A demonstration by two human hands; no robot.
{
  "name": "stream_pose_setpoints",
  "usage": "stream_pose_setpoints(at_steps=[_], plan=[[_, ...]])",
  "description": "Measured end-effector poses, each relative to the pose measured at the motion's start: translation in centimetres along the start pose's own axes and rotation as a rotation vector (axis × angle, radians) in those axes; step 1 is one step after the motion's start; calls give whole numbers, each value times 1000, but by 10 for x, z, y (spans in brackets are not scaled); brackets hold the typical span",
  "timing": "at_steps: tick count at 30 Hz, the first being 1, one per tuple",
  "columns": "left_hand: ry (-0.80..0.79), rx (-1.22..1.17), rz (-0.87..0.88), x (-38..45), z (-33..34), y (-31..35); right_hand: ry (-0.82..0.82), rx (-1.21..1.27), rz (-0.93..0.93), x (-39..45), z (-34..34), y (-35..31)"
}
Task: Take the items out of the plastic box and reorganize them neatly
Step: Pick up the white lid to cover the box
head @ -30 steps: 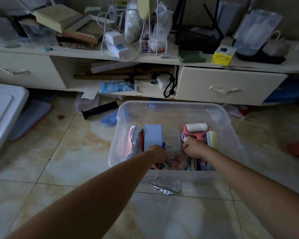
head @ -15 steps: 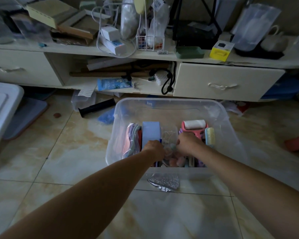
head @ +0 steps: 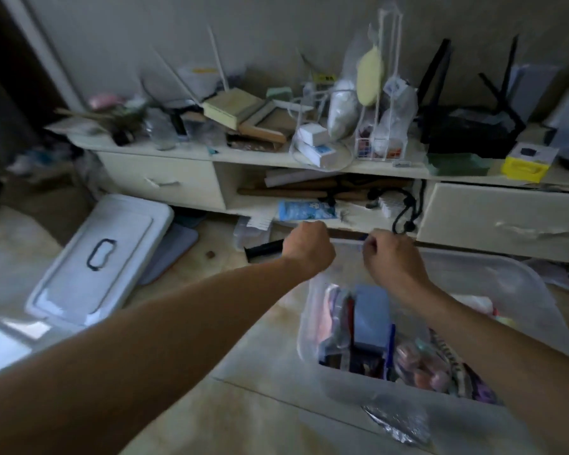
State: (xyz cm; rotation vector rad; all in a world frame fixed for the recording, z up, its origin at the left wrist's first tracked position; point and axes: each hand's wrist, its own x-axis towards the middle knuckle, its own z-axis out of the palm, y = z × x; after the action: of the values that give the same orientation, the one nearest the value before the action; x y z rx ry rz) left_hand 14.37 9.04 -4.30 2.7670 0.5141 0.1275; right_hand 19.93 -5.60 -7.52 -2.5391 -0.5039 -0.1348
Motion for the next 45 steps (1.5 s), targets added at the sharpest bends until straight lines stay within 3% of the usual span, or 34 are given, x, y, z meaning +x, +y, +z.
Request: stream_pose_setpoints(at_steps=[5,13,21,25,32,39,45], plan=[[18,145,-182,-7,-44,-148,-56,92,-110,4,24,-66],[31,188,-559,-29,-37,-352,-282,96,-317,-3,93,-158],[8,109,-751,11,5,-498,-435,94,-275,10,199,-195],[90,94,-816,38,14,-562,-488,78,-251,9,243,-209],[195,-97,-809,69,18,-622,-585,38,-248,7,285,-238],[99,-135,-813,72,10,-635,-594,96,-256,18,303,-265],[172,-249,-825,59,17,-636,-596,131,-279,18,305,-283]])
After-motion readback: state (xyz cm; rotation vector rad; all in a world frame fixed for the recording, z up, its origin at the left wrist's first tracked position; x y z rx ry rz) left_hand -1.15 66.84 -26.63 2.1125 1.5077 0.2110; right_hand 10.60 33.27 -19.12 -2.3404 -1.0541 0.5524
